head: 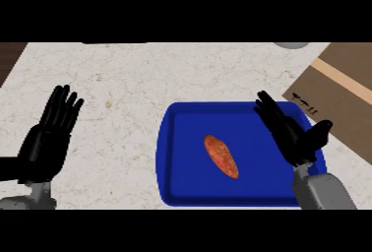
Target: Pick the sweet potato from the tray and place it in the cardboard box
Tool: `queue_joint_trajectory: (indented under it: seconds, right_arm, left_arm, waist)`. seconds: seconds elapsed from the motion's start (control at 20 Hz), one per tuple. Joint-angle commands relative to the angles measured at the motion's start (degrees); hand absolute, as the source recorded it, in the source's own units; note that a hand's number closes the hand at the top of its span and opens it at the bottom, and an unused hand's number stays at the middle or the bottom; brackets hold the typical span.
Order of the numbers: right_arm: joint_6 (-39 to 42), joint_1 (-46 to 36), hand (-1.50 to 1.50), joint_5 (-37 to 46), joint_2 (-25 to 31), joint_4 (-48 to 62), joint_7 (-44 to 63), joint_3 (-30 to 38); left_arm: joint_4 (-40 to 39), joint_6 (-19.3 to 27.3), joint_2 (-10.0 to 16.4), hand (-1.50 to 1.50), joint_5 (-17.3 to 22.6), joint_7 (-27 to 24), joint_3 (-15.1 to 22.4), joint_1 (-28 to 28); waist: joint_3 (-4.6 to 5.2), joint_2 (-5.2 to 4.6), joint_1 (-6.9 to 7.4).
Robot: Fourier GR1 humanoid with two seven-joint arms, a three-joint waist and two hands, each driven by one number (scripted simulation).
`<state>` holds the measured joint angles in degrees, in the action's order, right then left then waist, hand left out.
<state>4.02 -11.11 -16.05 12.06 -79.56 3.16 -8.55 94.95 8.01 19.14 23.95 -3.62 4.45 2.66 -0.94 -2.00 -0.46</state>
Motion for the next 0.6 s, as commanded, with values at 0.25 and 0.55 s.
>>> queue_joint_trajectory:
  seconds: [0.25,0.55]
  right_arm:
    - [13.0,-22.1,-1.50,-5.9,8.1,-9.9,-2.9,5.3]
    - [24.9,-20.2,-1.50,9.1,19.6,2.4,-23.8,3.0]
  left_arm:
    - [-0.9,-5.3,11.8,0.00,-14.5,-1.6,5.1,5.9]
    - [-3.6,-7.7,10.5,0.00,-15.5,0.9,7.7,11.0]
  waist:
    - [0.71,2.25,0.94]
    - [0.75,1.19,1.15]
